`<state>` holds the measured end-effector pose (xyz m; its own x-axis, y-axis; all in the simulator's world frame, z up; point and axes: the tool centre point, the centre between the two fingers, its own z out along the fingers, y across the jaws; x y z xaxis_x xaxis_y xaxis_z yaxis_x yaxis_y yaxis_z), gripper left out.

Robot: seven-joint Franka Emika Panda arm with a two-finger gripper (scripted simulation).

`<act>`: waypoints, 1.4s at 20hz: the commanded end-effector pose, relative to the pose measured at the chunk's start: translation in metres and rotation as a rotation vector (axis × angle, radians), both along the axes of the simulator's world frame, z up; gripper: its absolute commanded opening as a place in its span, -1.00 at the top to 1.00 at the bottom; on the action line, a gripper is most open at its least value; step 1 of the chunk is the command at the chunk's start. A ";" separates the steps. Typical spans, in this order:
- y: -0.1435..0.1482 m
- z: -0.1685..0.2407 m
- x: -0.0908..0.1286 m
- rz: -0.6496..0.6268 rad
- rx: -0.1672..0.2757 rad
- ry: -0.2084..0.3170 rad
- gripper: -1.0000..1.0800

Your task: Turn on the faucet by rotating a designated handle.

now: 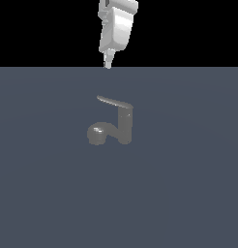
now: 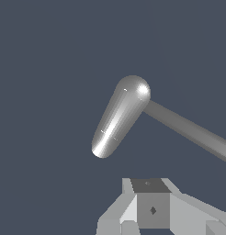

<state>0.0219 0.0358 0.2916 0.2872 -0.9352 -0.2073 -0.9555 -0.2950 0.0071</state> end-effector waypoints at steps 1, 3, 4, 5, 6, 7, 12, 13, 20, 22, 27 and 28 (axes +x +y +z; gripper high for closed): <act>0.002 -0.016 0.012 -0.075 -0.021 0.010 1.00; 0.003 -0.029 0.021 -0.133 -0.041 0.015 1.00; 0.003 -0.035 0.025 -0.162 -0.051 0.018 1.00; 0.003 -0.041 0.029 -0.191 -0.061 0.019 1.00; 0.004 -0.047 0.033 -0.219 -0.071 0.020 1.00; 0.004 -0.054 0.038 -0.247 -0.082 0.021 1.00; 0.006 -0.082 0.056 -0.375 -0.135 0.016 1.00; 0.007 -0.086 0.059 -0.396 -0.144 0.014 1.00; 0.008 -0.109 0.073 -0.503 -0.192 -0.003 1.00; 0.009 -0.113 0.076 -0.521 -0.201 -0.007 1.00; 0.009 -0.118 0.079 -0.544 -0.211 -0.012 1.00; 0.009 -0.118 0.079 -0.544 -0.211 -0.013 1.00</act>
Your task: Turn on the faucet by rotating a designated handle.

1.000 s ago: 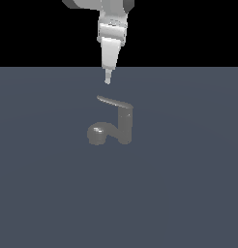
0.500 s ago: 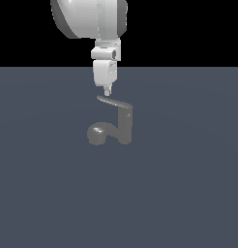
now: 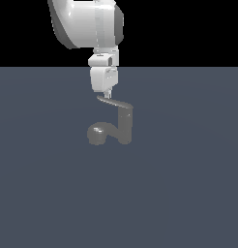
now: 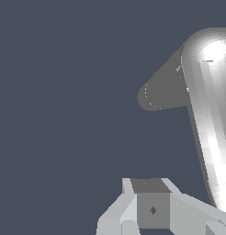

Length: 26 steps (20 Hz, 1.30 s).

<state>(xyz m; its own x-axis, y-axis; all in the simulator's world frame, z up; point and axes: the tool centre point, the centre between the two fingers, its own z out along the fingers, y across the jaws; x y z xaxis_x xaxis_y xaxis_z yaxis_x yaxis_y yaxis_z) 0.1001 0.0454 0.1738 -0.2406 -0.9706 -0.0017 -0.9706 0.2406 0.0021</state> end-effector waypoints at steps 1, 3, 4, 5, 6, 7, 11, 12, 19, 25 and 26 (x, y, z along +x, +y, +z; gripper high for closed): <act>0.000 0.000 0.001 -0.004 -0.002 -0.002 1.00; 0.000 0.000 0.001 -0.004 -0.002 -0.002 1.00; 0.000 0.000 0.001 -0.003 -0.002 -0.001 1.00; 0.001 -0.001 -0.002 -0.003 -0.002 -0.001 1.00; 0.002 -0.001 -0.004 -0.003 -0.002 -0.001 1.00; 0.003 -0.001 -0.007 -0.003 -0.002 -0.001 1.00; 0.008 -0.001 -0.016 -0.003 -0.002 -0.001 1.00; 0.009 -0.001 -0.019 -0.003 -0.002 -0.001 1.00; 0.016 -0.001 -0.036 -0.004 -0.002 -0.001 1.00; 0.023 -0.001 -0.051 -0.004 -0.002 -0.001 1.00; 0.024 -0.001 -0.054 -0.004 -0.002 -0.001 1.00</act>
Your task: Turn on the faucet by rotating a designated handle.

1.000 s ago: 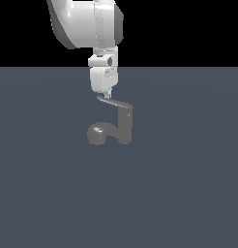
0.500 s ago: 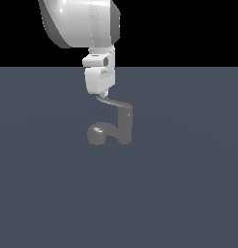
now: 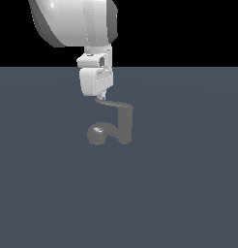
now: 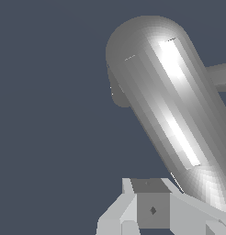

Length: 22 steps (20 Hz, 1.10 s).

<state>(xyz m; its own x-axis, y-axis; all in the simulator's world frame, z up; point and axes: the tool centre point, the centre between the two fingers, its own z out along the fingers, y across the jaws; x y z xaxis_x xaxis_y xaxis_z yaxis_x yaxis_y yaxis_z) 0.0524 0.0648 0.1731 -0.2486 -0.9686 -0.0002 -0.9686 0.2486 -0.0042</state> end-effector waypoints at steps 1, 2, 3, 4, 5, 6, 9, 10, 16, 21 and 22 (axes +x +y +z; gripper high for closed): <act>0.006 0.000 -0.009 0.004 0.001 0.005 1.00; 0.007 0.000 -0.011 0.004 0.001 0.005 1.00; 0.008 0.000 -0.014 0.004 0.001 0.005 1.00; 0.009 0.000 -0.016 0.004 0.001 0.005 1.00; 0.010 0.000 -0.019 0.004 0.001 0.004 1.00; 0.011 0.000 -0.021 0.004 0.001 0.004 1.00; 0.005 0.000 -0.020 -0.002 -0.003 0.002 1.00; 0.004 0.000 -0.023 -0.002 -0.003 0.002 1.00; 0.000 0.000 -0.039 -0.001 -0.001 0.003 1.00; -0.004 0.000 -0.052 0.001 -0.001 0.003 1.00; -0.004 0.000 -0.054 0.001 -0.001 0.003 1.00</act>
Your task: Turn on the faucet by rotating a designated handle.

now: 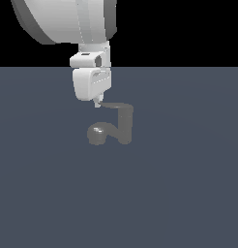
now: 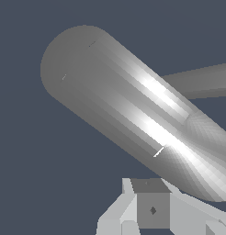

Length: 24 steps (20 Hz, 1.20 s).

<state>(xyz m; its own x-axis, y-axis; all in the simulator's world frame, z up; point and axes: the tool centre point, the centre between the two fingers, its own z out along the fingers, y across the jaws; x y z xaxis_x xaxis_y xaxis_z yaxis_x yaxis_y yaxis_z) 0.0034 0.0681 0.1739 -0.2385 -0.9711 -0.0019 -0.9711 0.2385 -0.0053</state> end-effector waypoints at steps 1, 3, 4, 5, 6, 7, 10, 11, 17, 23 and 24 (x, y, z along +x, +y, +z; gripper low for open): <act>-0.009 -0.001 -0.008 -0.010 -0.002 0.005 1.00; -0.010 -0.001 -0.013 -0.009 -0.002 0.005 1.00; -0.011 -0.001 -0.015 -0.009 -0.002 0.005 1.00; -0.011 -0.001 -0.018 -0.009 -0.001 0.005 1.00; -0.012 -0.001 -0.020 -0.009 -0.001 0.005 1.00; -0.013 -0.001 -0.023 -0.009 -0.001 0.005 1.00; -0.015 -0.001 -0.030 -0.008 -0.001 0.005 1.00; -0.016 -0.001 -0.033 -0.008 -0.001 0.005 1.00; -0.019 -0.001 -0.044 -0.007 -0.001 0.006 1.00; -0.036 0.000 -0.051 -0.002 0.000 0.003 1.00; -0.041 0.000 -0.054 -0.002 0.000 0.003 1.00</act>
<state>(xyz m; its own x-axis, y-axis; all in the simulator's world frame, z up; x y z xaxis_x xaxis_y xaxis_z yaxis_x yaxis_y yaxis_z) -0.0469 0.0441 0.1743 -0.2217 -0.9751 -0.0041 -0.9751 0.2218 -0.0037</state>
